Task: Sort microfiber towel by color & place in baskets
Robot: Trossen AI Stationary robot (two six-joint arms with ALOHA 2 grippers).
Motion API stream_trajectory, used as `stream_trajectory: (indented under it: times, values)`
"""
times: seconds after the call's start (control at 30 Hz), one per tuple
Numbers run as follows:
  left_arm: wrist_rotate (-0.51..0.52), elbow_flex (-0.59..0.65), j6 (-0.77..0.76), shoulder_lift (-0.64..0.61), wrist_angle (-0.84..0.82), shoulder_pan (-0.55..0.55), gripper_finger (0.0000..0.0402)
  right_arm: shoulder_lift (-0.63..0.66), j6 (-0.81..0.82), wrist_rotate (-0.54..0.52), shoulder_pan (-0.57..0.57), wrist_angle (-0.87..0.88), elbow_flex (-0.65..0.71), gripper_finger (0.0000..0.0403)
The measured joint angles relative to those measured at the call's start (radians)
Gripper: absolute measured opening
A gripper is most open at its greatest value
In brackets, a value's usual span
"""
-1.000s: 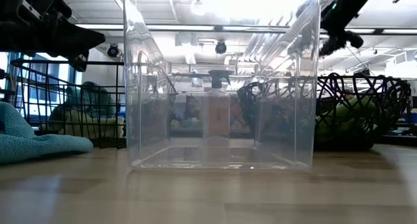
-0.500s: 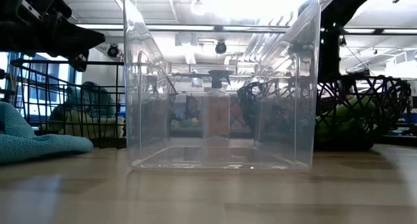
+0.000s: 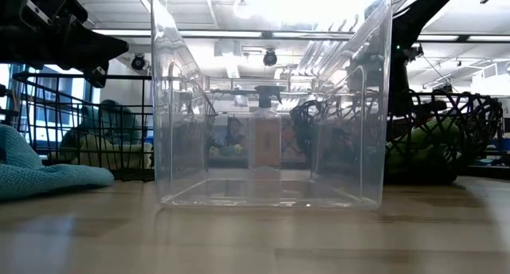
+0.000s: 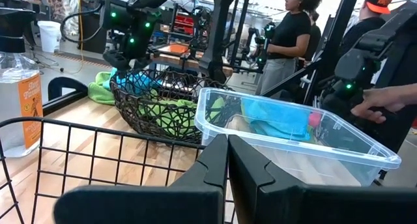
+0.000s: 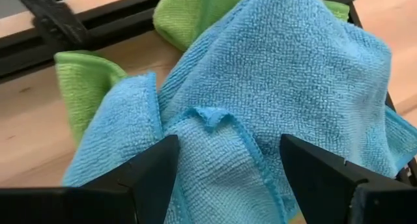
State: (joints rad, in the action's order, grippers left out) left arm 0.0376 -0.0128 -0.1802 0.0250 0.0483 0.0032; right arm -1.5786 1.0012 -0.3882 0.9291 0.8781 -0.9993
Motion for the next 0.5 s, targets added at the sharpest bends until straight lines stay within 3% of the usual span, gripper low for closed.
stream_trajectory:
  times: [0.17,0.27,0.37,0.5]
  values:
    - [0.000,0.000,0.000,0.000,0.000,0.000,0.0001,-0.036,0.011,0.005,0.000,0.000,0.000,0.0255]
    - [0.000,0.000,0.000,0.000,0.000,0.000,0.0001,-0.050,-0.003,0.016,0.000,0.001,0.000,0.0228]
    - [0.000,0.000,0.000,0.000,0.000,0.000,0.0001,-0.049,-0.014,0.017,0.000,0.007,0.000,0.0170]
    - [0.000,0.000,0.000,0.000,0.000,0.000,0.0001,-0.017,-0.066,-0.003,0.000,0.016,0.000,0.0050]
